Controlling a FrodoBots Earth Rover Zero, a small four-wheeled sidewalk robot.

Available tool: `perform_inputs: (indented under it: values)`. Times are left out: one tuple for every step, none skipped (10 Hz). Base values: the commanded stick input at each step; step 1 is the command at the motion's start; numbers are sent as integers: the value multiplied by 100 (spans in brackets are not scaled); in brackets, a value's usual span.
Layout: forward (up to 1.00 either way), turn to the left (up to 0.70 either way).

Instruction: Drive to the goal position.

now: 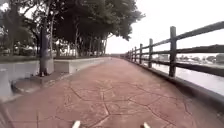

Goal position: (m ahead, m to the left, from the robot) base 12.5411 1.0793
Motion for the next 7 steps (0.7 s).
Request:
perform_inputs:
  values:
    - [70,-1]
    - [70,-2]
    - [70,-5]
    - [70,-8]
    - [70,-8]
    - [70,-6]
    - [70,0]
